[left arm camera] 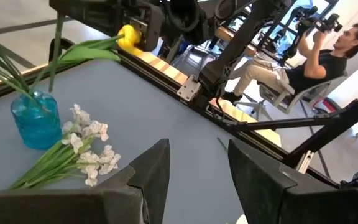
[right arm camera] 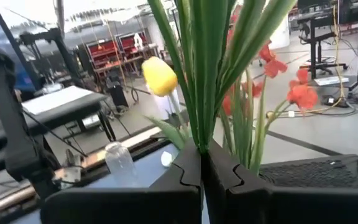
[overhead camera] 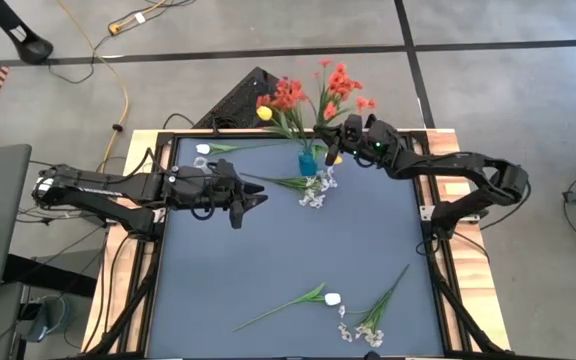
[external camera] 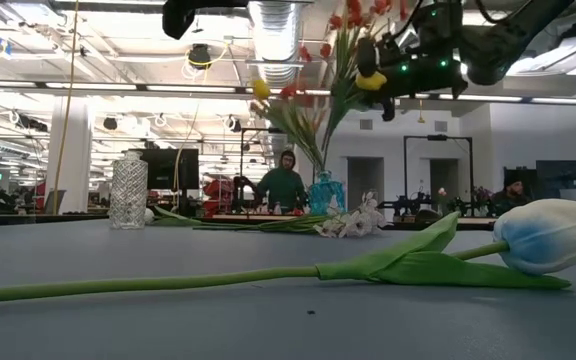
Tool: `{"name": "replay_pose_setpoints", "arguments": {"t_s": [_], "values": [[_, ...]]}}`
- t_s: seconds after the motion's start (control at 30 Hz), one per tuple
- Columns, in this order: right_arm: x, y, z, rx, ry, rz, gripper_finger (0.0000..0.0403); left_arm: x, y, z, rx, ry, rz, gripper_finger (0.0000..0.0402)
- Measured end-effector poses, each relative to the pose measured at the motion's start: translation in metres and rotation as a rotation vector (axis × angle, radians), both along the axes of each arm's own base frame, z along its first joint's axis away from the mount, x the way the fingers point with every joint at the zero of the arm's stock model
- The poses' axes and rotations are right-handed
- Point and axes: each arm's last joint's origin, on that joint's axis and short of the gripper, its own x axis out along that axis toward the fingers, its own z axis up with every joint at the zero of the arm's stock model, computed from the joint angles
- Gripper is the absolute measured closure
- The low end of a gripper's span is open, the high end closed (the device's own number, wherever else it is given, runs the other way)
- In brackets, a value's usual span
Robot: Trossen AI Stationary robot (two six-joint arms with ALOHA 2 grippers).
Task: Sort flowers into vase by color
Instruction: Put the orange flowers into the blue vase
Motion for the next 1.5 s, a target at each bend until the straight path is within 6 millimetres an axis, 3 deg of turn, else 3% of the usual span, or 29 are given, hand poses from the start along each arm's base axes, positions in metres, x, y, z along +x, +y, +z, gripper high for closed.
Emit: {"name": "replay_pose_setpoints", "arguments": {"t_s": [0.23, 0.7, 0.8, 1.0, 1.27, 1.5], "values": [[-0.009, 0.011, 0.021, -0.028, -0.061, 0.017, 0.0380, 0.000, -0.002, 0.000, -0.005, 0.004, -0.013, 0.0251], [-0.058, 0.022, 0.066, -0.001, -0.152, -0.032, 0.0380, -0.001, -0.002, -0.002, 0.003, 0.020, 0.000, 0.0251], [-0.060, 0.020, 0.060, 0.054, -0.109, -0.044, 0.0380, -0.001, -0.002, -0.002, 0.003, 0.019, 0.000, 0.0251], [-0.041, 0.026, 0.045, 0.089, -0.042, 0.010, 0.0380, -0.001, -0.002, -0.002, 0.002, 0.017, 0.001, 0.0251], [-0.018, 0.027, 0.020, 0.108, 0.056, -0.089, 0.0380, 0.001, -0.011, 0.008, 0.057, -0.076, -0.103, 0.0251], [-0.011, 0.022, 0.006, 0.128, 0.106, -0.140, 0.0380, 0.000, -0.018, 0.008, 0.075, -0.073, -0.121, 0.0251]]}}
